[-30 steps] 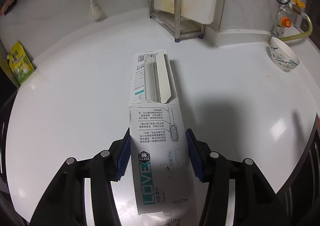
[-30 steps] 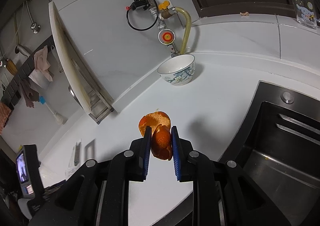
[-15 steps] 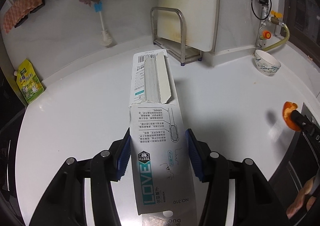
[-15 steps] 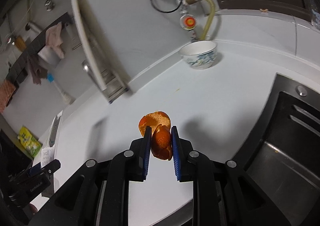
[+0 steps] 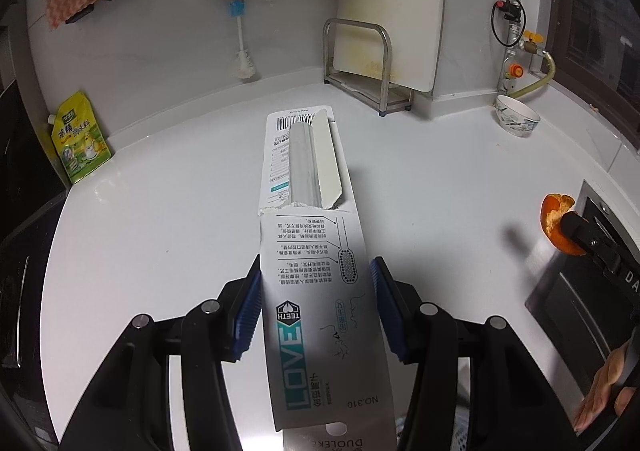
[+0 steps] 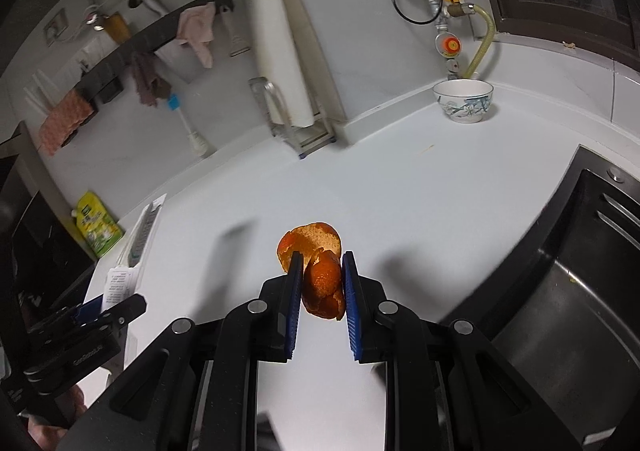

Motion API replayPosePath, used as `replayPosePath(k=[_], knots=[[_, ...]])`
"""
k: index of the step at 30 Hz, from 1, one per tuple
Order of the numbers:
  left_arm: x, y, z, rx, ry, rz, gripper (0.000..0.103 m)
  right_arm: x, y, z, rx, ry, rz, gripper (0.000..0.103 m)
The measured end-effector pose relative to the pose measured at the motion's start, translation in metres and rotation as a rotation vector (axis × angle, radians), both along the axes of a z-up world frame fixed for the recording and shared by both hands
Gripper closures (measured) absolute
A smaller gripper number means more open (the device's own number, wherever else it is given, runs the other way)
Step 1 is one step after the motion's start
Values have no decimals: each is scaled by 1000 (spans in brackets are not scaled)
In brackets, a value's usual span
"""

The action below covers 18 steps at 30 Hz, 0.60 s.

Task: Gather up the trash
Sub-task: 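Carry the box and peel over the bin and open both tools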

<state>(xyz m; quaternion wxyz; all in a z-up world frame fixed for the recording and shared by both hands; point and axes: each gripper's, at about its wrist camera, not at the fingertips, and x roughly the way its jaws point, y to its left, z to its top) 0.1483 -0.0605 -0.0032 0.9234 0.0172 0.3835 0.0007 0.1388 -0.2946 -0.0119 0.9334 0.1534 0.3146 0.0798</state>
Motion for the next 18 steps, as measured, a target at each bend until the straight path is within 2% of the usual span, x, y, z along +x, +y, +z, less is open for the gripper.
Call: replayPosePath(k=[6,10,18], knots=[[-50,19,-2,-34,-6,-5,52,-61,41,10,-9,-36,43,84],[-84,32,-5,-45,-14,-16,52,-96,61,5,-3,-31,57,84],[-142,40,-13,-47,-15,-93,52,-165,87,-3,-10,-25,69,84]])
